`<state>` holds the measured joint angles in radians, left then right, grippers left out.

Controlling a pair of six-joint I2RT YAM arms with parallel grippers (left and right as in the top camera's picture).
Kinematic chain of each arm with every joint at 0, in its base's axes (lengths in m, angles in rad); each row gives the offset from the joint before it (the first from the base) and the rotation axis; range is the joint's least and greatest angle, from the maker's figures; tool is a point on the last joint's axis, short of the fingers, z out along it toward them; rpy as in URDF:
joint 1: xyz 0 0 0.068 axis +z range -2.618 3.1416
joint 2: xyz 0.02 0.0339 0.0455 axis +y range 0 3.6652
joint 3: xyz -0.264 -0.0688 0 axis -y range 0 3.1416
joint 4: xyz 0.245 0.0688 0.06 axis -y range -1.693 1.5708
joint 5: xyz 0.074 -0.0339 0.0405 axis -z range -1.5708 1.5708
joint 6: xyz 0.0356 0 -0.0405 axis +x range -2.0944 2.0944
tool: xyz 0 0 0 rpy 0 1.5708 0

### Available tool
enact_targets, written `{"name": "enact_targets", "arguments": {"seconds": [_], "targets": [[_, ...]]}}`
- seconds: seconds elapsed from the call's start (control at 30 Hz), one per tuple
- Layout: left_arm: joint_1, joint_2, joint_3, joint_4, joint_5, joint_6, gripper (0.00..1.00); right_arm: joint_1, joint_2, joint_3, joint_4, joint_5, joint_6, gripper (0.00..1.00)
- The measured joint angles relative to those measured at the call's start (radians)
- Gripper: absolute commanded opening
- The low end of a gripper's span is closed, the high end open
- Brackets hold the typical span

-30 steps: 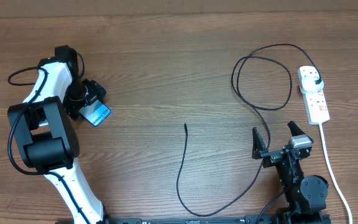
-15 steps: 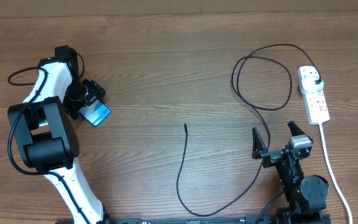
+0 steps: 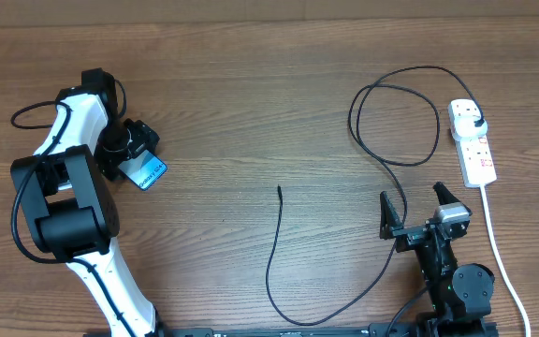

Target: Plug charger to phone and switch on socket

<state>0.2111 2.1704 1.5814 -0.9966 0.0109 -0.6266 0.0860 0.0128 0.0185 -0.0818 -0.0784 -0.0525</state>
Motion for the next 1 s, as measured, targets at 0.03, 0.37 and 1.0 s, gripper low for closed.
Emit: {"name": "enact_targets", "arguments": {"seconds": [0.03, 0.37, 1.0], "targets": [[0.000, 0.000, 0.000, 0.003, -0.001, 0.000, 0.93, 0.000, 0.000, 0.000, 0.000, 0.000, 0.000, 1.00], [0.000, 0.000, 0.000, 0.010, -0.006, 0.000, 0.93, 0.000, 0.000, 0.000, 0.000, 0.000, 0.000, 1.00], [0.000, 0.000, 0.000, 0.010, -0.006, 0.000, 0.89, 0.000, 0.000, 0.000, 0.000, 0.000, -0.001, 1.00]]}}
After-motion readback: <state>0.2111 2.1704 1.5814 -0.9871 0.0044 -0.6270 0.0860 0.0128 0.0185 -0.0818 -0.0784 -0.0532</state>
